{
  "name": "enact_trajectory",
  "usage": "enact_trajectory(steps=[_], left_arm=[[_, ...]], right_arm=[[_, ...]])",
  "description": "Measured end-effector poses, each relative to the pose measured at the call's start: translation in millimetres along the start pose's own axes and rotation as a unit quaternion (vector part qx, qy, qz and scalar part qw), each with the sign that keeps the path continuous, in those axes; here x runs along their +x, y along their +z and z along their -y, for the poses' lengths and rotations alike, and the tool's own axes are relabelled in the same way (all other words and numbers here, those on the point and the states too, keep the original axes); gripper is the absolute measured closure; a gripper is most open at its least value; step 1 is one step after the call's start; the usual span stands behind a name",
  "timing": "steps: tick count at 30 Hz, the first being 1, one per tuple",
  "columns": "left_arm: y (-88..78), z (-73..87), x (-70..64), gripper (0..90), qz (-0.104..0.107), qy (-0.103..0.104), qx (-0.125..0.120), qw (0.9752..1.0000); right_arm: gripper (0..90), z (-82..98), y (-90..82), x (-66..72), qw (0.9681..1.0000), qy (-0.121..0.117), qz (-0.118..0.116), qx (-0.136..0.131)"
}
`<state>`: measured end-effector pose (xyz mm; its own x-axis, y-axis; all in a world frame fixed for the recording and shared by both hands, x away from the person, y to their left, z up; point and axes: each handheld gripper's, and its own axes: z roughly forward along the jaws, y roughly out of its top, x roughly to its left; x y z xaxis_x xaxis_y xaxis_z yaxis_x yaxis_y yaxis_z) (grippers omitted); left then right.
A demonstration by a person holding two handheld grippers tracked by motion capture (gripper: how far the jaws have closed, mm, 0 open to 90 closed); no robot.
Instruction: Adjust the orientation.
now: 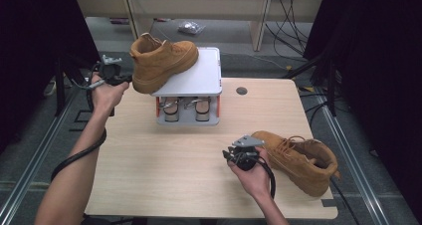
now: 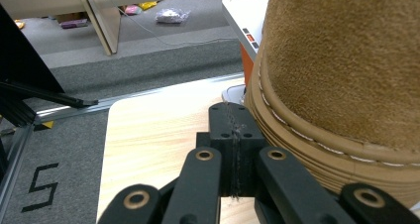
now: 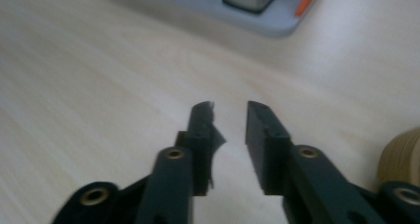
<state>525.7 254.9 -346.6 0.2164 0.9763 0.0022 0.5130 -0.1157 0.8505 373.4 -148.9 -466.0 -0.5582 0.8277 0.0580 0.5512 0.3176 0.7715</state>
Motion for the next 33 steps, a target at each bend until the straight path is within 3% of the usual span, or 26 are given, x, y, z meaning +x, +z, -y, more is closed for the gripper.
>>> enact_trajectory(steps=[4,12,15,17,22,30,33], left_arm=[[0.1,0.1,0.1,89.7,0.001,0.002,-0.001,1.0],[2.9,1.3,1.0,89.5,0.0,-0.003,-0.004,1.0],[4.7,2.3,1.4,89.3,-0.003,0.0,-0.001,1.0],[5.7,2.9,1.5,89.3,-0.005,0.0,0.0,1.0],[7.3,4.0,1.6,89.0,-0.006,-0.002,-0.004,1.0],[7.6,4.8,1.2,89.0,-0.007,0.0,-0.006,1.0],[8.0,5.2,2.2,88.3,-0.007,0.003,-0.008,0.9999]], right_arm=[[90.0,-25.1,0.9,-3.2,0.9996,0.005,0.004,-0.028],[90.0,-76.3,9.5,-16.1,0.996,0.002,0.039,-0.08],[90.0,-92.0,15.0,-21.4,0.995,0.017,0.046,-0.087],[90.0,-101.2,17.9,-24.1,0.9941,0.015,0.056,-0.092],[90.0,-118.3,26.9,-26.5,0.9919,0.026,0.06,-0.109],[90.0,-136.5,30.1,-24.6,0.989,0.016,0.075,-0.126],[90.0,-142.6,32.3,-22.2,0.9883,0.024,0.076,-0.129]])
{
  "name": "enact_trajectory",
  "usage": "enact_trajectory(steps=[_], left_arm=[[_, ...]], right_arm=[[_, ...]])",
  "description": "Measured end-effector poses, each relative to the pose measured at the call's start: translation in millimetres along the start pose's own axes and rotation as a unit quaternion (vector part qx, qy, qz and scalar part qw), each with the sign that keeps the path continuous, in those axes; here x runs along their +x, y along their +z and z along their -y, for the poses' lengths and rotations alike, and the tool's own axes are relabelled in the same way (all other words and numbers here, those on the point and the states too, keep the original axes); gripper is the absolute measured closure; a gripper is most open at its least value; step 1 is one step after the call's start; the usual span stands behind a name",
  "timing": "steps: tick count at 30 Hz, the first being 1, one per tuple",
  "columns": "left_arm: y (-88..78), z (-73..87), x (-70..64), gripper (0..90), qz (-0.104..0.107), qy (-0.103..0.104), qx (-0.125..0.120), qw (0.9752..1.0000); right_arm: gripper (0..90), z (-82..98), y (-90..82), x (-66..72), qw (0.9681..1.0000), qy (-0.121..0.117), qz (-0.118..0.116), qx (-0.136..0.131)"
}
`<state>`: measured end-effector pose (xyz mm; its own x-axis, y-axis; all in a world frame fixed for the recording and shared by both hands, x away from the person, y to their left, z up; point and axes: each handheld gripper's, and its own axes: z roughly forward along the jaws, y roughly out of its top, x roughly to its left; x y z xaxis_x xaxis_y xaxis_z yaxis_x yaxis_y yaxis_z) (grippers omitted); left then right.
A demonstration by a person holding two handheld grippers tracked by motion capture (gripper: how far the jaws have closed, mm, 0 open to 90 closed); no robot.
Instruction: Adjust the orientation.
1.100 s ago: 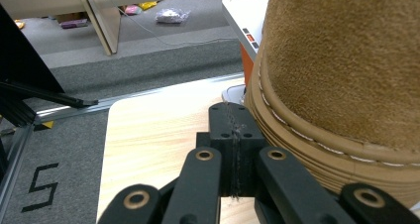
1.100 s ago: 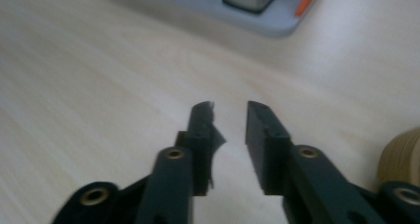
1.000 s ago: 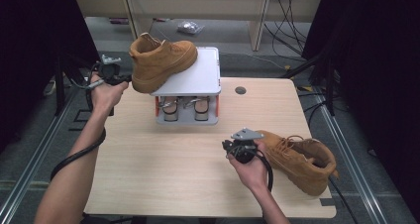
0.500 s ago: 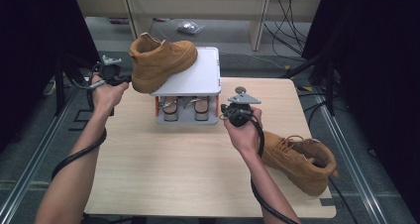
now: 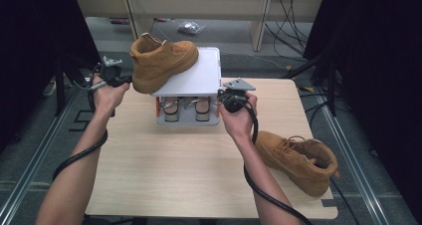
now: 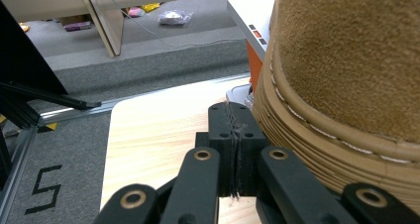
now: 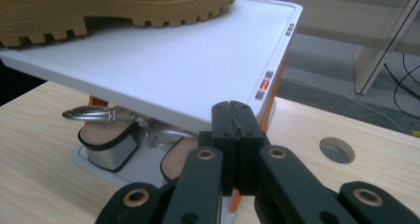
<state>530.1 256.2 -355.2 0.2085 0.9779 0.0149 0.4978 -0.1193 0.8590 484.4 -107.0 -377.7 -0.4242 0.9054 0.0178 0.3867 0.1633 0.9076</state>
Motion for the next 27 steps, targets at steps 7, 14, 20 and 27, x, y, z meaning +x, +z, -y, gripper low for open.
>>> enact_trajectory(steps=[7,14,20,27], left_arm=[[2.2,0.6,-0.6,88.6,-0.002,0.005,0.0,1.0],[1.9,0.8,-1.8,89.3,-0.004,0.009,0.0,1.0],[0.1,1.7,-4.1,89.7,-0.005,0.019,0.001,0.9998],[-1.5,1.3,-8.1,89.9,-0.008,0.024,0.001,0.9997]], right_arm=[[89.4,-4.8,11.7,0.2,0.9999,-0.011,0.005,-0.011],[90.0,-5.6,17.1,1.0,0.9999,-0.007,0.003,-0.011],[90.0,-3.5,23.3,-0.8,0.9998,0.003,-0.004,-0.02],[90.0,-1.8,27.4,-3.2,0.9994,0.0,-0.008,-0.034]])
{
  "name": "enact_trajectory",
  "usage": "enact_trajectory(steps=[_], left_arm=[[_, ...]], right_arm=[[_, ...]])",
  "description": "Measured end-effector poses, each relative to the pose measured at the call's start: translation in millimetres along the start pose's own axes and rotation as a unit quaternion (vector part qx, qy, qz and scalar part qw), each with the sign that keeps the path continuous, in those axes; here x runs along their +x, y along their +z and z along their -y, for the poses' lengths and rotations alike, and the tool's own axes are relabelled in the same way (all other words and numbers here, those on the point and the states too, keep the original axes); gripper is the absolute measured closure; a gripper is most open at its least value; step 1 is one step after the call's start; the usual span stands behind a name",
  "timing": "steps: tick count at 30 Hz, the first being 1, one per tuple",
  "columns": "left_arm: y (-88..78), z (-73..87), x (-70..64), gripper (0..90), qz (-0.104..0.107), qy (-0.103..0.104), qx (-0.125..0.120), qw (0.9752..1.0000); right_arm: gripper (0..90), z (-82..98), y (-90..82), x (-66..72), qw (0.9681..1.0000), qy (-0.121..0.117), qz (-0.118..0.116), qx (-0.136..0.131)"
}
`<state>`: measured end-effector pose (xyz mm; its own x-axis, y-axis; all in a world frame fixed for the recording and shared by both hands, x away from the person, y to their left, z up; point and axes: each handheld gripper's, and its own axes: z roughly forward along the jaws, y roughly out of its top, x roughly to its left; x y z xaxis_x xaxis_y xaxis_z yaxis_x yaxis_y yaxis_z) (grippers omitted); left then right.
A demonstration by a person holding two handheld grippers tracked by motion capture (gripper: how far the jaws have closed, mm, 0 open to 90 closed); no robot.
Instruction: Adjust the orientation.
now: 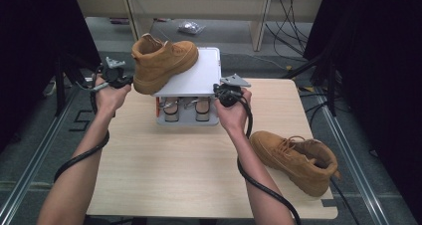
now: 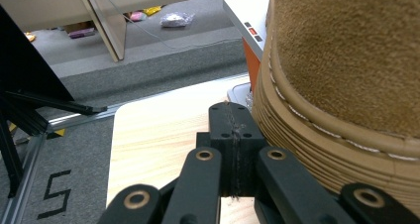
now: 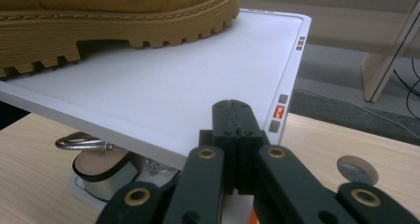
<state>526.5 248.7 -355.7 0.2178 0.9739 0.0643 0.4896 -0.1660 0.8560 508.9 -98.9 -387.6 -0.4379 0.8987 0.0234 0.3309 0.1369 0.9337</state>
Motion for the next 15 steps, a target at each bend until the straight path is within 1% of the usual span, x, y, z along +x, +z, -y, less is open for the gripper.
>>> enact_trajectory(steps=[1,2,3,4,5,6,7,8,9,10,11,12,13,15], left_arm=[[-0.4,-0.2,-0.7,89.9,-0.001,-0.001,0.001,1.0],[-1.0,-0.5,-1.5,89.9,-0.003,0.002,0.004,1.0],[-1.3,-0.7,-2.5,89.9,-0.003,0.0,0.005,1.0],[-1.9,-0.9,-3.0,90.0,0.004,-0.008,0.009,0.9999],[-2.9,-1.2,-3.5,90.0,0.016,-0.013,0.015,0.9997],[-3.4,-1.4,-4.6,90.0,0.025,-0.014,0.017,0.9994],[-3.6,-0.9,-8.5,90.0,0.03,-0.017,0.014,0.9993],[-4.6,-0.7,-11.1,90.0,0.025,-0.015,0.016,0.9994],[-5.5,-0.9,-12.0,90.0,0.021,-0.014,0.021,0.9995],[-5.2,-1.1,-12.9,90.0,0.024,-0.016,0.019,0.9994],[-5.5,-1.2,-13.6,90.0,0.027,-0.012,0.022,0.9993],[-5.8,-1.1,-15.8,90.0,0.032,-0.014,0.02,0.9992],[-6.5,-1.3,-17.3,90.0,0.037,-0.011,0.027,0.9989],[-7.3,-1.3,-21.8,90.0,0.048,-0.009,0.03,0.9983]], right_arm=[[90.0,0.4,-0.5,2.0,0.9999,0.012,0.005,0.0],[90.0,0.4,-0.4,0.9,0.9999,0.01,0.001,0.001],[90.0,0.4,-1.0,0.7,1.0,0.009,0.003,0.003],[90.0,0.6,-1.1,1.0,0.9999,0.014,-0.001,0.005],[90.0,0.9,-0.8,0.9,0.9999,0.016,-0.003,0.004],[90.0,1.1,0.0,1.3,0.9999,0.014,-0.004,-0.001],[90.0,0.8,-0.4,2.3,0.9998,0.017,-0.004,0.004],[90.0,0.8,0.3,1.7,0.9999,0.013,-0.004,0.0],[90.0,1.1,0.3,2.0,0.9998,0.02,-0.007,0.001],[90.0,1.3,-0.1,2.2,0.9997,0.023,-0.009,0.002],[90.0,1.6,0.1,2.0,0.9997,0.022,-0.008,-0.001],[90.0,1.6,0.1,2.2,0.9997,0.022,-0.007,-0.001],[90.0,1.4,0.1,2.1,0.9998,0.02,-0.006,-0.001],[90.0,1.6,0.1,2.2,0.9997,0.021,-0.008,-0.001]])
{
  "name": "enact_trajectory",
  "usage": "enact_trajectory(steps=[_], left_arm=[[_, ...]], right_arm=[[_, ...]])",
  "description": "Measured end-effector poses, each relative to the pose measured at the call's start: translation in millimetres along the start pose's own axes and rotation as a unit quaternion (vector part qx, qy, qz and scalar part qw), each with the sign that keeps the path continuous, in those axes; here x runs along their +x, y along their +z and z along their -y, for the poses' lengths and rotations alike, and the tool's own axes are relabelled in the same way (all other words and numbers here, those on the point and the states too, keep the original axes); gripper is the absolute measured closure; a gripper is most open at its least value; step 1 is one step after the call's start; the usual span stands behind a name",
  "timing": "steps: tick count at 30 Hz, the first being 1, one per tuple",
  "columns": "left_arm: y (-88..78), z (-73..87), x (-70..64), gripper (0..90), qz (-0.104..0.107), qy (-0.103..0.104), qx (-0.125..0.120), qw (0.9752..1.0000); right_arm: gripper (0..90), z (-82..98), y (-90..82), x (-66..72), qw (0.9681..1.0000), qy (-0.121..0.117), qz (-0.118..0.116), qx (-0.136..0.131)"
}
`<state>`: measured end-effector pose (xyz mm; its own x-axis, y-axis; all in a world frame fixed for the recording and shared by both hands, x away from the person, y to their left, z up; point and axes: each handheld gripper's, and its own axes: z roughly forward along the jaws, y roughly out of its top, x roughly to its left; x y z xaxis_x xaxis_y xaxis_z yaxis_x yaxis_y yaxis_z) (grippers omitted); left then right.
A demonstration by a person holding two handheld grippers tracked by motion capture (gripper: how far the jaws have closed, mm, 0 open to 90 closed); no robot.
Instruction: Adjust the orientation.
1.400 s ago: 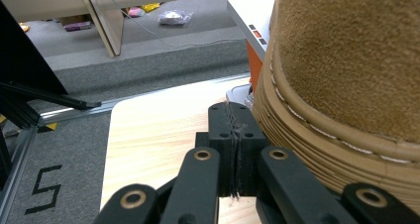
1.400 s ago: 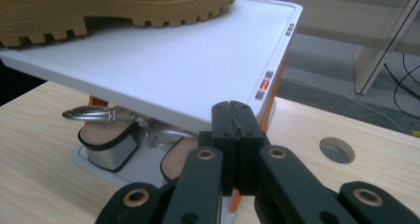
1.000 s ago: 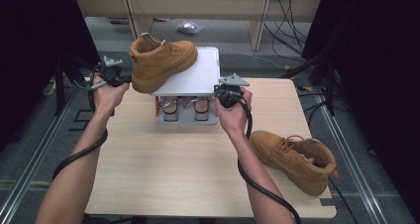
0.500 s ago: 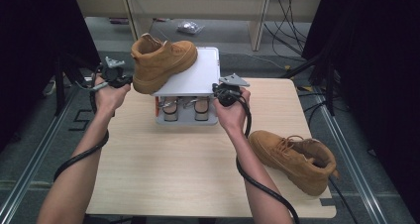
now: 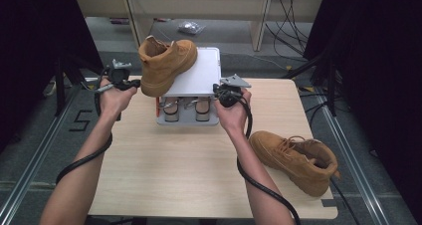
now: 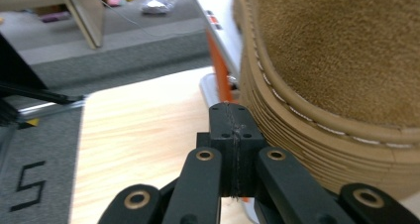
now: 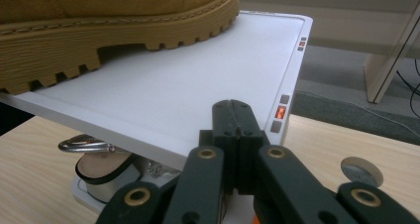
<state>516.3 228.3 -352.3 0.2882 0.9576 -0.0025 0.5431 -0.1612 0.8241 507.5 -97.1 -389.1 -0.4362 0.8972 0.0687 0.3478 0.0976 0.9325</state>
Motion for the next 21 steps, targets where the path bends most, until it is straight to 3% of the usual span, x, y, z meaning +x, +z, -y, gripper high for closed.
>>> enact_trajectory(steps=[8,11,18,21], left_arm=[[0.0,-4.1,-14.7,90.0,0.004,0.013,0.001,0.9999],[0.2,-4.4,-19.2,89.9,0.0,0.017,0.003,0.9998],[0.9,-2.9,-29.1,89.5,0.024,0.023,-0.002,0.9994],[1.0,-1.6,-29.2,86.2,0.022,0.031,-0.009,0.9992]], right_arm=[[90.0,0.0,0.1,-1.2,0.9999,-0.015,0.002,-0.003],[90.0,0.5,-0.1,-0.6,1.0,-0.006,0.001,-0.002],[90.0,0.9,0.1,-0.7,0.9999,-0.009,0.003,-0.004],[90.0,0.7,-0.2,-0.5,1.0,-0.007,0.003,-0.002]])
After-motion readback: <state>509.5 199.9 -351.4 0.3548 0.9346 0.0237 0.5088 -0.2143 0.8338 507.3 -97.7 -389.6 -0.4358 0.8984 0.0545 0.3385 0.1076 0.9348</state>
